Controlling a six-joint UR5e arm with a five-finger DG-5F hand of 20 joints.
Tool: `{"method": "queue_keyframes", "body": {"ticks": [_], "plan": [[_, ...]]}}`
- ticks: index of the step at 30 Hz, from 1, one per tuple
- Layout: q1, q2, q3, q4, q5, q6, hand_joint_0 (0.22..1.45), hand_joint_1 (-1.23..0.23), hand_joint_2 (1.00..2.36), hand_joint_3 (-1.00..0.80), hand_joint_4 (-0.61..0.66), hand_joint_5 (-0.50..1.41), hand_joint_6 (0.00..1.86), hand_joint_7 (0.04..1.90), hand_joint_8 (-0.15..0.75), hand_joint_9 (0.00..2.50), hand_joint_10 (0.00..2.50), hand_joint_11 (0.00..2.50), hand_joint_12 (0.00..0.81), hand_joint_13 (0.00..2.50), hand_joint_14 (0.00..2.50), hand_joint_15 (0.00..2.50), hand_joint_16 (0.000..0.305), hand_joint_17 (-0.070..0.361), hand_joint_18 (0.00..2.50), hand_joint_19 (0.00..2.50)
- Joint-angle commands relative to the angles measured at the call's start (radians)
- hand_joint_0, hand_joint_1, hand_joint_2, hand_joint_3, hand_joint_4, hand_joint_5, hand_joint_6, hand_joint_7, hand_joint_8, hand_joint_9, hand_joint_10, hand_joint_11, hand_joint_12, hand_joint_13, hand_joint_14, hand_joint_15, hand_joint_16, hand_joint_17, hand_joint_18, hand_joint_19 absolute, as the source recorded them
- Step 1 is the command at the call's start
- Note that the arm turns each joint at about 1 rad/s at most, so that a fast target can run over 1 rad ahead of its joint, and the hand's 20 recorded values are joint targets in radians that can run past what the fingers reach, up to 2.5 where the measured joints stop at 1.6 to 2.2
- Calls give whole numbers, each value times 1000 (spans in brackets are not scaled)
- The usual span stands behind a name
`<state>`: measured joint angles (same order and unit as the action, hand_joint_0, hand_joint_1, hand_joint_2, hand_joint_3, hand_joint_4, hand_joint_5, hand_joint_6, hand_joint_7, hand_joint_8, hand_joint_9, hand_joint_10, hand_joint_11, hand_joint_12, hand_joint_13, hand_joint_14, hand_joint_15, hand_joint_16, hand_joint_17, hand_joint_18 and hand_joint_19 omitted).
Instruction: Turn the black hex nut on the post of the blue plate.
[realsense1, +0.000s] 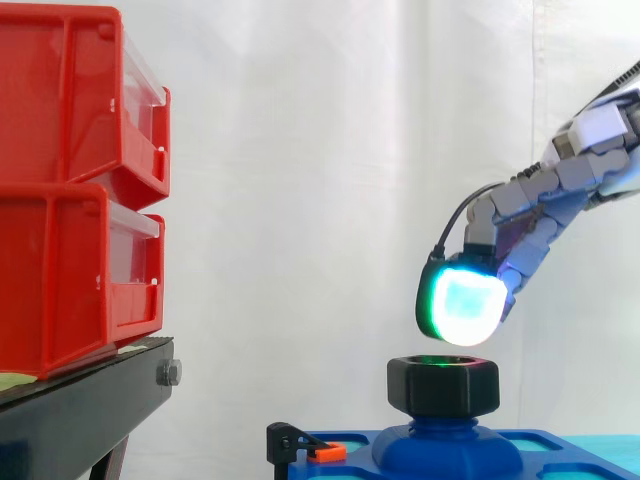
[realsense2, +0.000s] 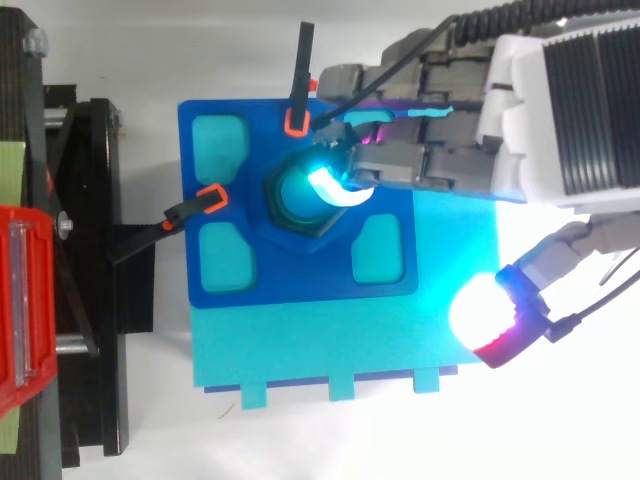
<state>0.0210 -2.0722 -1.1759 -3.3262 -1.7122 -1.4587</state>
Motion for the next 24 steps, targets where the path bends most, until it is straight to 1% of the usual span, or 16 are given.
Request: {"method": "queue_keyframes", "body": {"ticks": [1,3,4,6,7,9,11,12,13,14,15,17,19,23,24], "plan": [[5,9,7,1,22,9,440,-572,1000,-500,273,-175,504,1114,278,422,4,94,366,273,1,46,57,128,303,482],[10,9,21,2,33,23,452,-644,1000,-500,254,-206,504,1012,260,374,3,92,362,252,2,49,56,126,282,476],[10,9,21,2,33,23,454,-660,1000,-500,241,-211,504,999,257,370,3,91,361,245,0,48,56,125,280,477],[11,9,24,5,36,31,472,-724,1000,-500,192,-235,504,909,238,312,3,85,353,205,2,35,54,122,248,474],[13,9,24,11,39,38,476,-728,1000,-500,187,-236,504,890,233,304,3,84,350,198,1,37,54,122,243,465],[17,9,24,33,46,50,504,-764,1000,-500,134,-261,503,805,217,230,1,53,342,131,0,17,53,119,183,458],[22,7,24,51,51,58,517,-763,1000,-500,110,-272,503,766,208,178,0,40,337,88,0,3,52,118,150,452],[28,4,24,82,52,70,518,-750,1000,-500,92,-284,503,751,199,126,1,58,338,43,0,16,52,117,90,474],[33,4,24,108,54,80,519,-754,1000,-500,90,-287,503,741,196,106,0,28,338,35,1,9,52,117,83,464],[34,3,22,117,54,83,524,-735,1000,-500,74,-296,503,735,188,57,0,51,335,0,0,1,51,115,21,485],[43,-17,22,168,54,110,527,-719,1000,-500,61,-300,502,727,182,16,1,47,333,0,0,6,50,113,0,487],[45,-29,22,194,54,121,529,-726,1000,-500,60,-300,502,725,180,9,0,51,333,0,0,1,50,112,0,471],[48,-31,21,217,54,124,525,-742,1000,-500,56,-300,502,719,179,0,1,38,333,0,0,0,50,113,0,472],[57,-31,19,243,57,123,514,-751,1000,-500,67,-300,502,723,183,0,0,34,337,0,0,0,51,114,0,474],[57,-32,16,246,57,124,512,-751,1000,-500,70,-300,503,724,183,0,0,36,338,0,1,0,51,114,0,474]]}}
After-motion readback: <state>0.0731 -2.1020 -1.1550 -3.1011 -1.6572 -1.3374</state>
